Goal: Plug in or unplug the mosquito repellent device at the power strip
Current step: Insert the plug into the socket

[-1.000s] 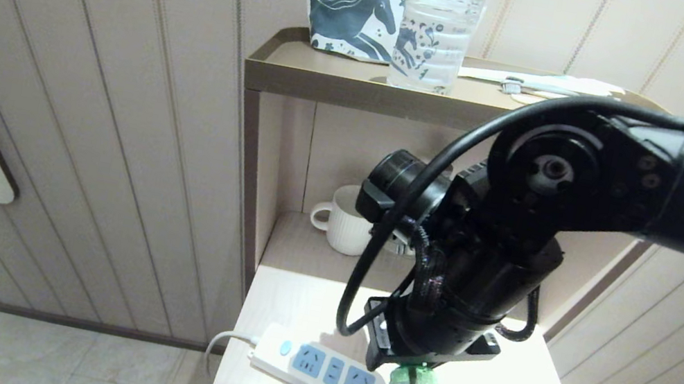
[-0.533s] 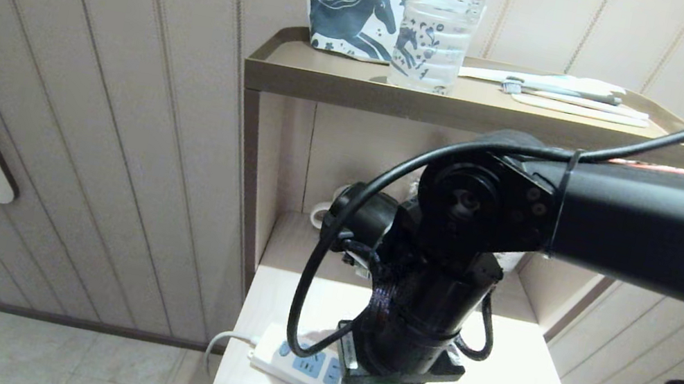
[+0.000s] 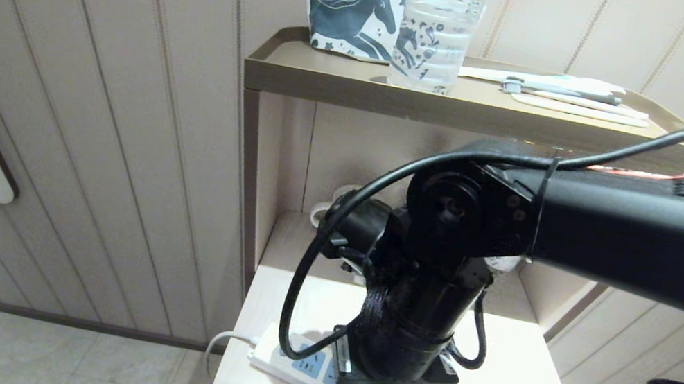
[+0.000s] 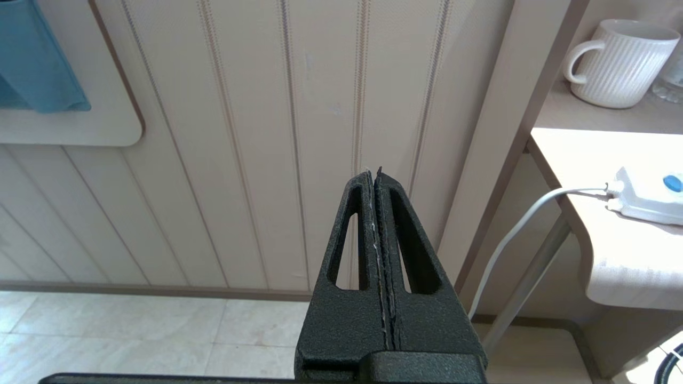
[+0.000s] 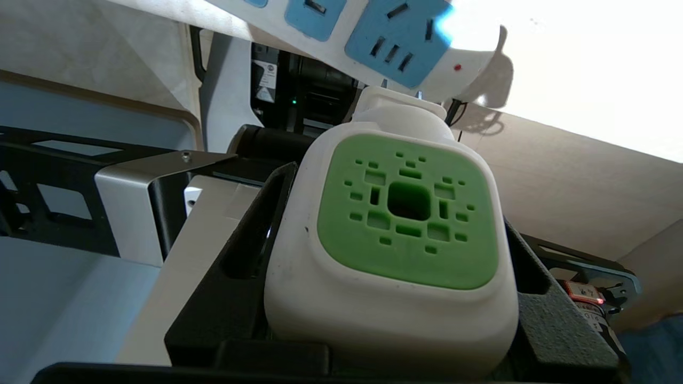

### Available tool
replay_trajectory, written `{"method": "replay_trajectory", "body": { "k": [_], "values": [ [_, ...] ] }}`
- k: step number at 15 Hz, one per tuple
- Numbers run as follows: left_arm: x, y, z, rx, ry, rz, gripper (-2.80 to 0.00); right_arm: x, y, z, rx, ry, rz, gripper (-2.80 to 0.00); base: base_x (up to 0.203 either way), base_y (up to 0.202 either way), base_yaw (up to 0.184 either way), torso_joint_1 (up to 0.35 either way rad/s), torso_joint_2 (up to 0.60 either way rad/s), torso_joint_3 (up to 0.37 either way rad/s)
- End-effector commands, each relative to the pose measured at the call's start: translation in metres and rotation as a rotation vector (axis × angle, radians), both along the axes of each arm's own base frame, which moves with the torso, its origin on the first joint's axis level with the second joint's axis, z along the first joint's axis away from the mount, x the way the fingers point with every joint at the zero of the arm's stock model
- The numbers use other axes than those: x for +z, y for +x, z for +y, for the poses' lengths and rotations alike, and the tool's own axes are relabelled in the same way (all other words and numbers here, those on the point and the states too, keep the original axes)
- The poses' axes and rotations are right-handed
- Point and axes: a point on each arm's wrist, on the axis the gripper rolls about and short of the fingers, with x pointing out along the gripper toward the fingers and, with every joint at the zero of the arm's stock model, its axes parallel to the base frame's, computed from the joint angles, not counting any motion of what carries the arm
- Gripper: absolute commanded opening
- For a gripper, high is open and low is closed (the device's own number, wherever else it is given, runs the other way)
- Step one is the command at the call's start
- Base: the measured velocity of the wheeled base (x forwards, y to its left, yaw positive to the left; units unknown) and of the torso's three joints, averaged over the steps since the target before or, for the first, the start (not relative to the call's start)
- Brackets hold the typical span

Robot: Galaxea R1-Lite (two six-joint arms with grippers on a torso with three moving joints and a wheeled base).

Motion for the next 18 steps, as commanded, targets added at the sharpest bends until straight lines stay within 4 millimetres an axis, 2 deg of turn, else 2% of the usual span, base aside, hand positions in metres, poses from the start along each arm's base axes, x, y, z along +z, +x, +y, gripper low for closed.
{"method": "replay_trajectory", "body": {
  "k": [1,18],
  "values": [
    [0.000,0.000,0.000,0.000,-0.001,-0.001,-2.80,-0.007,0.002,0.003,-0.001,-0.014,0.016,-2.80,0.000,0.000,0.000,0.000,0.00,0.000],
    [0.000,0.000,0.000,0.000,-0.001,-0.001,-2.80,-0.023,0.016,0.005,-0.016,-0.019,0.043,-2.80,0.000,0.000,0.000,0.000,0.00,0.000]
  ]
}}
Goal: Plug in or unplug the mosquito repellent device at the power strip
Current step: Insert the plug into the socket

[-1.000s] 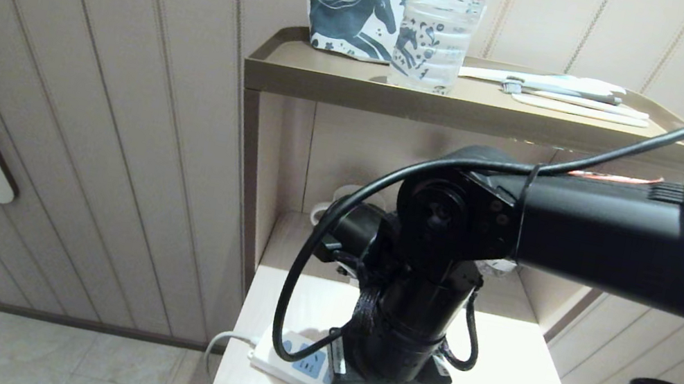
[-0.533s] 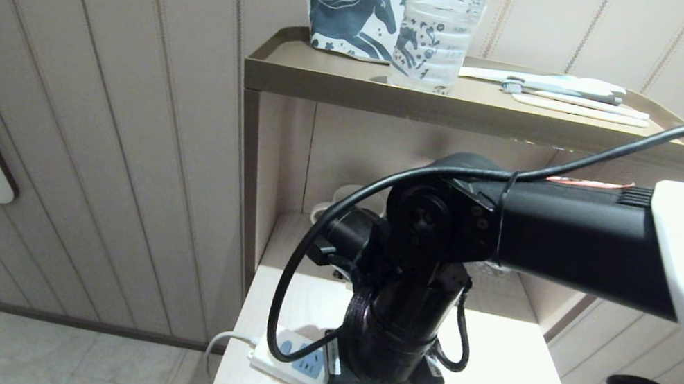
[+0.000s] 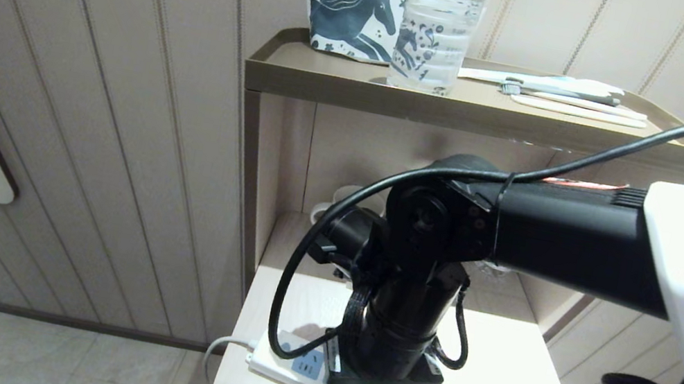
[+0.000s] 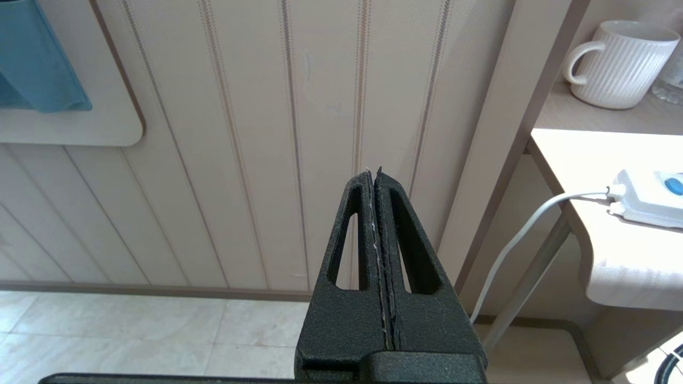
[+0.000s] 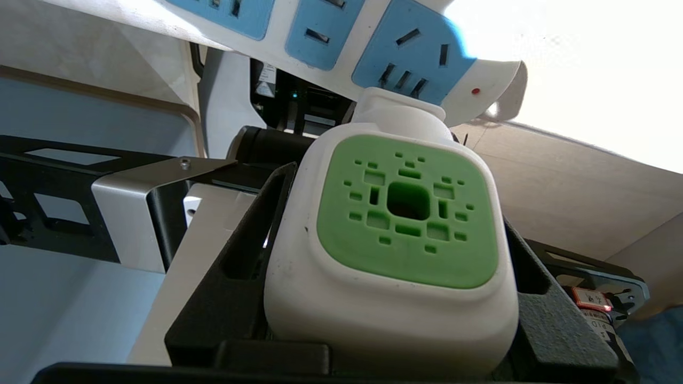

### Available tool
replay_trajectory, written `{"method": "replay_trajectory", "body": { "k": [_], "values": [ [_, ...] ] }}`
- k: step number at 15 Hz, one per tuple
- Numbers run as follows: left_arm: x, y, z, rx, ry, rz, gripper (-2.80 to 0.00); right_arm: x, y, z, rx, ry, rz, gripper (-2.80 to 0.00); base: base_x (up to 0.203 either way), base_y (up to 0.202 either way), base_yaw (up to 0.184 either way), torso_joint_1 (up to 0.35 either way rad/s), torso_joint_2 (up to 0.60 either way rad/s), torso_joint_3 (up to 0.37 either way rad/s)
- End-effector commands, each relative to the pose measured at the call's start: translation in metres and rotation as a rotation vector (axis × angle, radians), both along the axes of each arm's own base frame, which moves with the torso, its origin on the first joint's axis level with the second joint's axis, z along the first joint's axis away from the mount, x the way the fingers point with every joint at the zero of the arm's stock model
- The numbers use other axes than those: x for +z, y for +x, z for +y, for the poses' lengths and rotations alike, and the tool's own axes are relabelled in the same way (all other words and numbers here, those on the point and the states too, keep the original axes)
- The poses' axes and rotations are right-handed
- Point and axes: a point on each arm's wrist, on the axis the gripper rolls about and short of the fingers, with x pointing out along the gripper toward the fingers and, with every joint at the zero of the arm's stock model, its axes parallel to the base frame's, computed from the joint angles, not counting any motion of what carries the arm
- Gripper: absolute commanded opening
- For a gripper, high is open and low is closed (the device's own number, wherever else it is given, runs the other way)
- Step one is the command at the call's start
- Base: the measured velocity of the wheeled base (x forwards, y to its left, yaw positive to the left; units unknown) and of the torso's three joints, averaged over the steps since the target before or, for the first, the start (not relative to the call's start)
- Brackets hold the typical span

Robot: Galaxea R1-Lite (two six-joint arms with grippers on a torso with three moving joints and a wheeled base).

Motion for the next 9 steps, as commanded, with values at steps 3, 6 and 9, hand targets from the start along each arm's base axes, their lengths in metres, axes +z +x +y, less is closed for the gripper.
{"method": "replay_trajectory", "body": {
  "k": [3,6,9],
  "values": [
    [0.0001,0.0000,0.0000,0.000,0.000,-0.002,-2.80,-0.0048,0.0001,-0.0005,-0.005,-0.019,0.019,-2.80,0.000,0.000,0.000,0.000,0.00,0.000],
    [0.0001,0.0000,0.0000,0.000,0.000,-0.002,-2.80,-0.0033,0.0007,-0.0007,-0.006,-0.015,0.012,-2.80,0.000,0.000,0.000,0.000,0.00,0.000],
    [0.0001,0.0000,0.0000,0.000,0.000,-0.002,-2.80,-0.0010,0.0029,-0.0040,-0.017,-0.014,0.003,-2.80,0.000,0.000,0.000,0.000,0.00,0.000]
  ]
}}
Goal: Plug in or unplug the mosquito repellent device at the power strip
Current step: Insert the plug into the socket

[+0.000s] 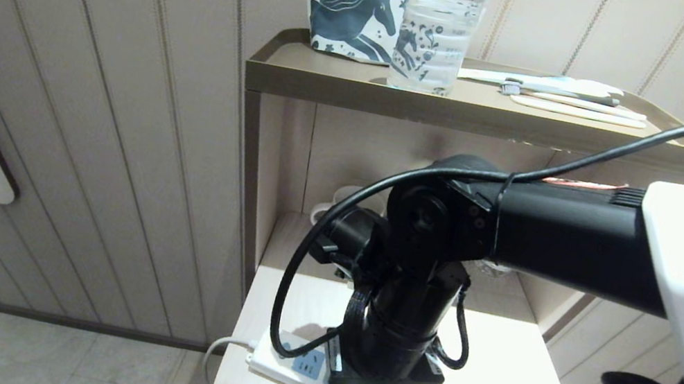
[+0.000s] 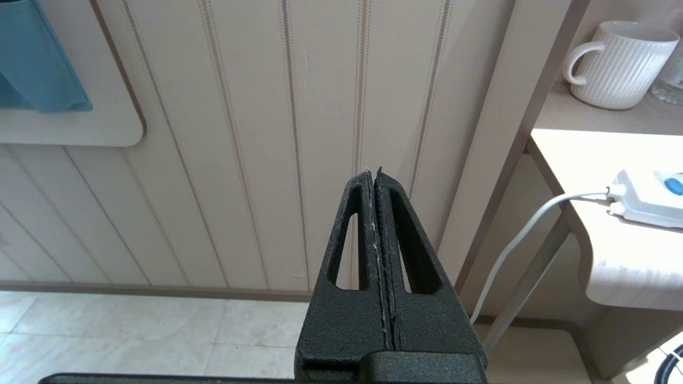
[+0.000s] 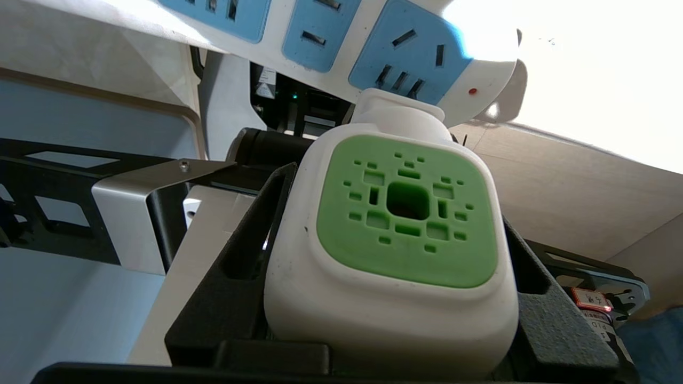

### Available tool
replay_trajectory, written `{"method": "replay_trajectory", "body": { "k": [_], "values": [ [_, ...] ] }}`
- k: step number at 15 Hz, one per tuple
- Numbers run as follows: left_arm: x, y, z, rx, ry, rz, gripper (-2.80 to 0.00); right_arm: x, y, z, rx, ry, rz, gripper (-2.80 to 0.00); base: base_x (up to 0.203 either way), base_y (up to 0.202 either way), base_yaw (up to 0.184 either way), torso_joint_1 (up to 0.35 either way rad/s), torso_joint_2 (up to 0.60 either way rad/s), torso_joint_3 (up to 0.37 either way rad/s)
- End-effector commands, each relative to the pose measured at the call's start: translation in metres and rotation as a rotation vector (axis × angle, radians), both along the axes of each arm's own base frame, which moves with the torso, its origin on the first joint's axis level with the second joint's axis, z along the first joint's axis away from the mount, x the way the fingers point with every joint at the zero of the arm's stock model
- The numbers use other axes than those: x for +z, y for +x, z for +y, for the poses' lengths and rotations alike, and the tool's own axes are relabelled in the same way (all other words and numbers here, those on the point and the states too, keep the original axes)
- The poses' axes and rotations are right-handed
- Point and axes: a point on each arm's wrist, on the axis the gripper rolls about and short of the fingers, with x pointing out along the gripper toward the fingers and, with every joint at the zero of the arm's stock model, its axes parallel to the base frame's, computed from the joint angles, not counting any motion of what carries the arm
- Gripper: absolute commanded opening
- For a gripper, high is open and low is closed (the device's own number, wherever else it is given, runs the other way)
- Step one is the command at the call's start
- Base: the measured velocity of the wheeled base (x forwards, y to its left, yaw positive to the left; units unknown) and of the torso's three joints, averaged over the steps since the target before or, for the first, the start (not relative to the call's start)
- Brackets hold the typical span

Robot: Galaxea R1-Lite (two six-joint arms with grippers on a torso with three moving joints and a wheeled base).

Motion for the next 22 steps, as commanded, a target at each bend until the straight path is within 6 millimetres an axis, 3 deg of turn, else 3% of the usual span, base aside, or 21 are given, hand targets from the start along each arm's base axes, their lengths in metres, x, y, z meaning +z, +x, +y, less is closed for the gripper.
{"method": "replay_trajectory", "body": {
  "k": [1,22],
  "values": [
    [0.000,0.000,0.000,0.000,-0.001,-0.002,-2.80,-0.001,0.002,-0.002,-0.011,-0.008,0.005,-2.80,0.000,0.000,0.000,0.000,0.00,0.000],
    [0.000,0.000,0.000,0.000,-0.001,-0.002,-2.80,-0.006,0.019,-0.017,-0.077,-0.052,-0.014,-2.80,0.000,0.000,0.000,0.000,0.00,0.000]
  ]
}}
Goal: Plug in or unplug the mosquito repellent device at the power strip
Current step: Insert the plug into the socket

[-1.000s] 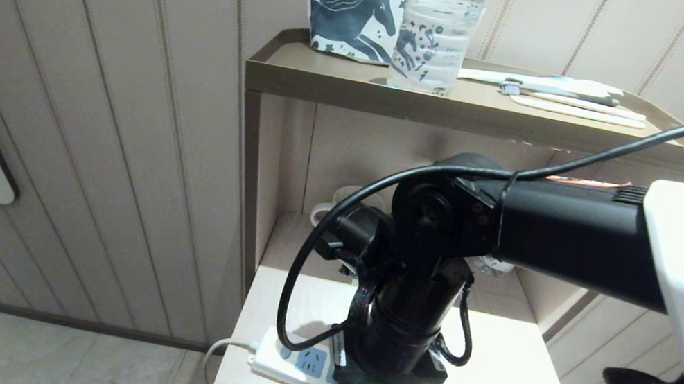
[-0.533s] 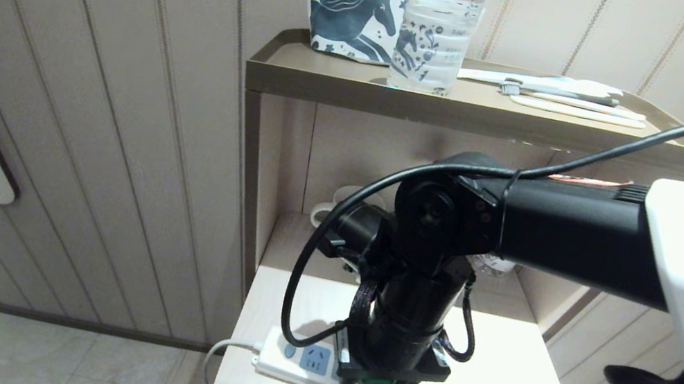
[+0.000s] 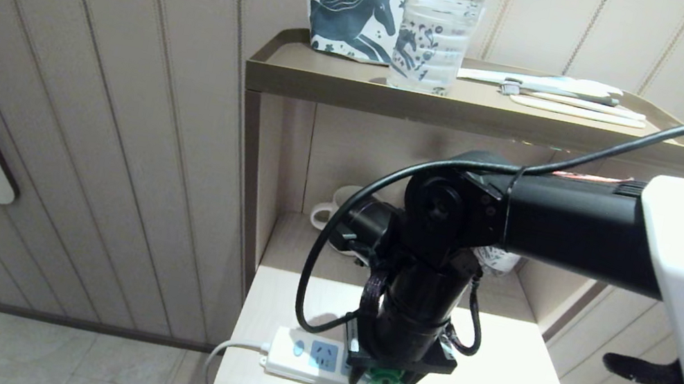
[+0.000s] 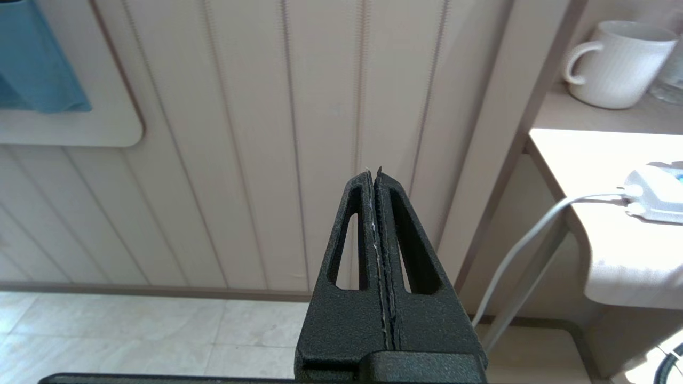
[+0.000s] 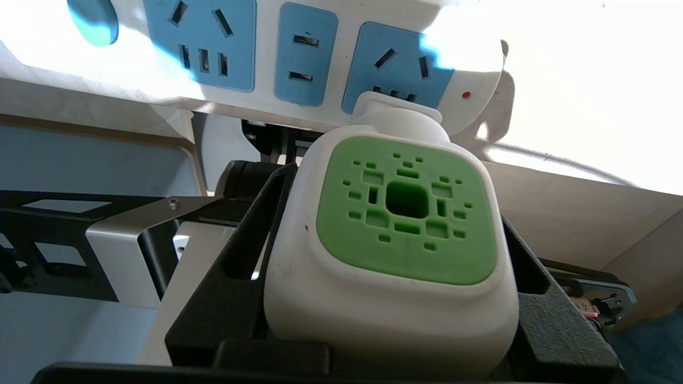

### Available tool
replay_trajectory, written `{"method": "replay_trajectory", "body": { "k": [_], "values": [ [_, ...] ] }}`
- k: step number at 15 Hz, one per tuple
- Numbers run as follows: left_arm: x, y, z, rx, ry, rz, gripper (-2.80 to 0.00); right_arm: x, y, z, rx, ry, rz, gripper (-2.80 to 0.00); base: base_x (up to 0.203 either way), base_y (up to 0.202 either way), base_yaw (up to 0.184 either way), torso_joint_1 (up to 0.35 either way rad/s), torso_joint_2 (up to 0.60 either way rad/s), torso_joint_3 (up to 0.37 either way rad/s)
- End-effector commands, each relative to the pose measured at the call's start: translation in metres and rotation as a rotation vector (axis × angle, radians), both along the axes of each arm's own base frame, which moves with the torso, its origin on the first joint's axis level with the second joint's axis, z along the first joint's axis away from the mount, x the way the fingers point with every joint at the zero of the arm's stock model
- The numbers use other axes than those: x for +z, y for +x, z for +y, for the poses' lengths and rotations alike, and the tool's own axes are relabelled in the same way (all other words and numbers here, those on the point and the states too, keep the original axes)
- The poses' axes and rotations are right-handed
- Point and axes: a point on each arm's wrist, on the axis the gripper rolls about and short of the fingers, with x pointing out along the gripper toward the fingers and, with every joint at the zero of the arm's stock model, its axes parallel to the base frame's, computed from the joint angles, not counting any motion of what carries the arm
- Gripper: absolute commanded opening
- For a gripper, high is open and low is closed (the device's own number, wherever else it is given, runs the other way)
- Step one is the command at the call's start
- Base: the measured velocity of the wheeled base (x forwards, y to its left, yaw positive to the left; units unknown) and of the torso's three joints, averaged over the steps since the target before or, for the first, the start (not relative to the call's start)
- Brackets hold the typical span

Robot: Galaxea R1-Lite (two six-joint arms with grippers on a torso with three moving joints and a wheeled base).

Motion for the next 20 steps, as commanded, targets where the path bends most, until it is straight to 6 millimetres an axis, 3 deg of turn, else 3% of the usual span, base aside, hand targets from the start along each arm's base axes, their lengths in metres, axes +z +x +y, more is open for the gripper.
{"method": "replay_trajectory", "body": {
  "k": [1,13,20],
  "values": [
    [0.000,0.000,0.000,0.000,-0.002,-0.002,-2.80,-0.005,0.001,0.001,-0.004,-0.014,0.019,-2.80,0.000,0.000,0.000,0.000,0.00,0.000],
    [0.000,0.000,0.000,0.000,-0.001,-0.002,-2.80,-0.031,0.021,0.003,-0.036,-0.020,0.034,-2.80,0.000,0.000,0.000,0.000,0.00,0.000],
    [0.000,0.000,0.000,0.000,-0.001,-0.002,-2.80,-0.026,0.017,0.001,-0.035,-0.020,0.028,-2.80,0.000,0.000,0.000,0.000,0.00,0.000]
  ]
}}
